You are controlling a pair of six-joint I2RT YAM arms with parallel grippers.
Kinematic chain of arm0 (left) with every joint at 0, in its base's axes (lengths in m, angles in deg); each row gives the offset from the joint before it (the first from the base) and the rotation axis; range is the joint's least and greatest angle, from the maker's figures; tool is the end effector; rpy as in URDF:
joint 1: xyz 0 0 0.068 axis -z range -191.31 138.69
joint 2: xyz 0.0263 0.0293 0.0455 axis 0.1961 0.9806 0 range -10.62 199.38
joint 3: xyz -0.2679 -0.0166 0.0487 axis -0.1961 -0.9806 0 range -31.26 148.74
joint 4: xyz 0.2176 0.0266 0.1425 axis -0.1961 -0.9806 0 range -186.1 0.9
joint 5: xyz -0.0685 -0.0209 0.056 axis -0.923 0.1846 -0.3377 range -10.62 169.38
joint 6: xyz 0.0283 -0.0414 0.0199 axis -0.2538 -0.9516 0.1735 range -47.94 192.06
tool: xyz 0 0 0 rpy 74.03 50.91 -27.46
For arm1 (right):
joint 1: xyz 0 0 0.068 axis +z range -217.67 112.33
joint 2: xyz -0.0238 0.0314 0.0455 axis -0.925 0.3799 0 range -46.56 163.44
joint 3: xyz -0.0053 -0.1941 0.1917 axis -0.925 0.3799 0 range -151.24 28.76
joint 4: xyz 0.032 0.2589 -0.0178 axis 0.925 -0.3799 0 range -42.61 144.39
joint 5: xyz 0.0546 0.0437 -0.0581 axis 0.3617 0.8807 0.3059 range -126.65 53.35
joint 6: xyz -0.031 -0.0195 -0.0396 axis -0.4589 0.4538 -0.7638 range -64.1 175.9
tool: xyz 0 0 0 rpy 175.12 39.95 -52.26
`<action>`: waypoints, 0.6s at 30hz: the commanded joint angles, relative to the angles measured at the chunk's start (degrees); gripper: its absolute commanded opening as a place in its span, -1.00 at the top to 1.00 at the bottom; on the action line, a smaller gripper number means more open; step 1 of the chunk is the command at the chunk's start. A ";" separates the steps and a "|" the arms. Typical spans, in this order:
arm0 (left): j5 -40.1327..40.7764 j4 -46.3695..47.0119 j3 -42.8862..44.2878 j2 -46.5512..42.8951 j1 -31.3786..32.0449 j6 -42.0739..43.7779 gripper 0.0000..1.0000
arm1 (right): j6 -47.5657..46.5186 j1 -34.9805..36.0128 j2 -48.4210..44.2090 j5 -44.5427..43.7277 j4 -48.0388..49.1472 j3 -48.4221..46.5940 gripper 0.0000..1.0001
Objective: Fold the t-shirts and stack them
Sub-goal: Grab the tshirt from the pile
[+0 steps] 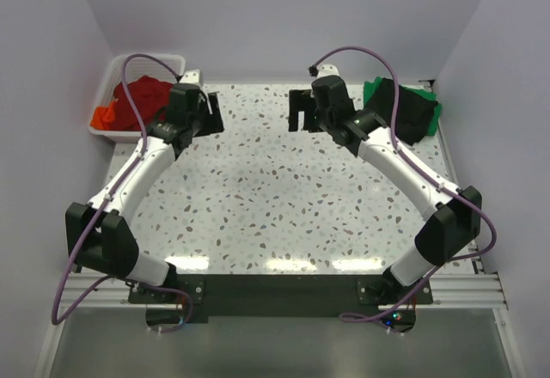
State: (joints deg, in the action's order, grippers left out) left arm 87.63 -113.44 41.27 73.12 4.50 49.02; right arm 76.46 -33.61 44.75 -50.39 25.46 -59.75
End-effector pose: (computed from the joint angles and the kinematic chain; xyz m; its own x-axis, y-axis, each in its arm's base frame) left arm 0.3210 -0.0856 0.3235 -0.5764 -0.2394 -0.7813 -0.0742 0.9675 -0.2417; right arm 0.3080 0.1980 0.3682 -0.5402 0.0465 -0.8403 -0.1997 0.9629 0.1817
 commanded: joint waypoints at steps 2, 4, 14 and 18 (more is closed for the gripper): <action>2.28 4.39 1.38 -2.18 -0.43 1.87 -0.46 | 0.71 0.04 -2.10 0.20 2.21 0.88 -0.83; 3.78 2.90 2.70 -1.66 -0.43 1.26 -0.47 | 0.80 -0.05 -2.27 0.11 2.73 1.50 -0.83; 10.04 -0.97 8.14 2.12 -4.38 -3.40 -0.33 | 0.45 0.04 -1.48 0.20 3.18 1.15 -0.83; 7.66 -5.10 15.77 7.83 -10.08 -5.16 -0.21 | 0.10 -0.05 -1.40 0.46 3.61 1.50 -0.83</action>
State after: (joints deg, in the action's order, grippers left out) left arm 95.23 -115.65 49.75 76.25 -0.52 46.46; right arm 76.48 -33.61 44.75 -50.39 26.27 -58.29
